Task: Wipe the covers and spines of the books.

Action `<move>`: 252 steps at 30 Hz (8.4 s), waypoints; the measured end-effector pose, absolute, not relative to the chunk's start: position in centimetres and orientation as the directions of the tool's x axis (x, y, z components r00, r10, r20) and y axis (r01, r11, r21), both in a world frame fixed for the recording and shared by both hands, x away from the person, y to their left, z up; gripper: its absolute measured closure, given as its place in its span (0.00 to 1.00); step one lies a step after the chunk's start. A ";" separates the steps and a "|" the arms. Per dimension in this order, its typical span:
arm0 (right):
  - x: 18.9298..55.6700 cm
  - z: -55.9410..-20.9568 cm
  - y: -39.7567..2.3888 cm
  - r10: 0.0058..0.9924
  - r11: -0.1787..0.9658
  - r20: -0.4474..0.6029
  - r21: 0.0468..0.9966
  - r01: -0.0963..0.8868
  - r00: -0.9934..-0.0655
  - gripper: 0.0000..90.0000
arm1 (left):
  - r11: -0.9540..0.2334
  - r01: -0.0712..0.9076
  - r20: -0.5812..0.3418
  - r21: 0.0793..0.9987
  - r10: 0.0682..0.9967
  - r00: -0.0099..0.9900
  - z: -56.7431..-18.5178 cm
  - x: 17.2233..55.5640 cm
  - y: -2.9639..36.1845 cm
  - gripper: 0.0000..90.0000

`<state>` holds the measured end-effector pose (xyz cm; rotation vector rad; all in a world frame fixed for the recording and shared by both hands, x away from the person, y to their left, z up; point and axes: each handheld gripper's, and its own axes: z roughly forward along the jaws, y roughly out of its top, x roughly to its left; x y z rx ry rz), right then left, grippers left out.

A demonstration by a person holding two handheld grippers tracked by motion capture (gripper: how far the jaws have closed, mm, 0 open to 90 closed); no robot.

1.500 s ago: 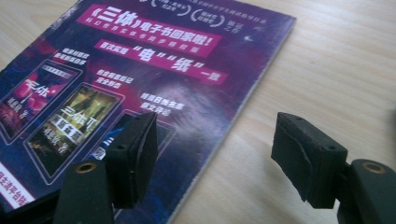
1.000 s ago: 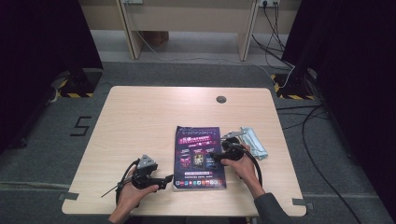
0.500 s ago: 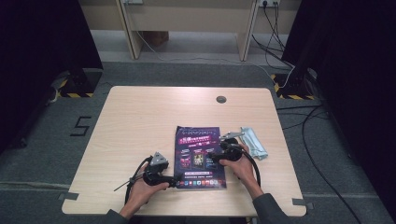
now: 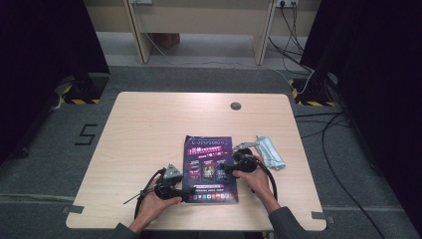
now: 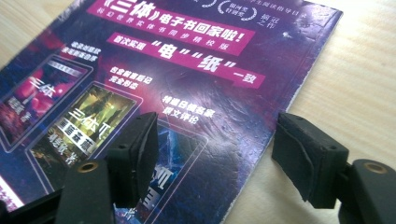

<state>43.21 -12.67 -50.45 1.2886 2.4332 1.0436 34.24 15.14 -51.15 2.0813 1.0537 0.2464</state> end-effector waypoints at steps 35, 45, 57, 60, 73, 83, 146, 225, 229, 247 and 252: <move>42.9 -51.0 -12.9 0.801 0.171 0.329 0.675 0.718 -0.500 0.58 | -0.392 0.622 -0.157 0.678 0.749 0.643 -50.8 33.0 15.6 0.29; 42.6 -48.4 -12.6 0.738 0.083 0.407 0.738 0.670 -0.538 0.63 | -0.381 0.625 -0.158 0.681 0.757 0.634 -50.8 32.8 15.4 0.28; 42.2 -47.1 -10.9 0.655 0.253 0.378 0.706 0.661 -0.654 0.78 | -0.352 0.631 -0.167 0.691 0.772 0.613 -50.9 32.8 15.2 0.36; 42.2 -47.2 -11.2 0.668 0.276 0.357 0.696 0.663 -0.653 0.78 | -0.355 0.632 -0.159 0.689 0.776 0.610 -50.9 32.8 15.2 0.36; 42.5 -47.1 -12.1 0.672 0.328 0.300 0.699 0.635 -0.677 0.83 | -0.355 0.629 -0.156 0.692 0.777 0.610 -50.9 32.7 15.2 0.37; 42.6 -46.8 -12.0 0.665 0.349 0.281 0.702 0.621 -0.692 0.83 | -0.354 0.627 -0.169 0.694 0.767 0.619 -50.9 32.8 15.5 0.36; 47.8 -35.3 -13.3 0.694 0.556 -0.034 0.661 0.504 -0.719 0.92 | -0.375 0.617 -0.027 0.692 0.840 0.541 -51.3 32.4 21.9 0.30; 41.8 -46.4 -4.3 0.460 0.714 0.236 0.475 0.515 -0.856 0.70 | -0.382 0.607 -0.028 0.697 0.831 0.555 -51.4 32.5 21.7 0.30; 41.6 -47.0 -4.2 0.464 0.708 0.257 0.467 0.530 -0.848 0.67 | -0.384 0.608 -0.028 0.695 0.831 0.556 -51.3 32.4 21.7 0.30; 41.4 -48.2 -7.2 0.516 0.542 0.325 0.593 0.596 -0.793 0.53 | -0.385 0.611 -0.027 0.692 0.832 0.554 -51.3 32.4 21.6 0.30; 41.8 -48.0 -8.7 0.544 0.548 0.282 0.594 0.589 -0.790 0.49 | -0.382 0.612 -0.030 0.693 0.832 0.554 -51.3 32.4 21.5 0.30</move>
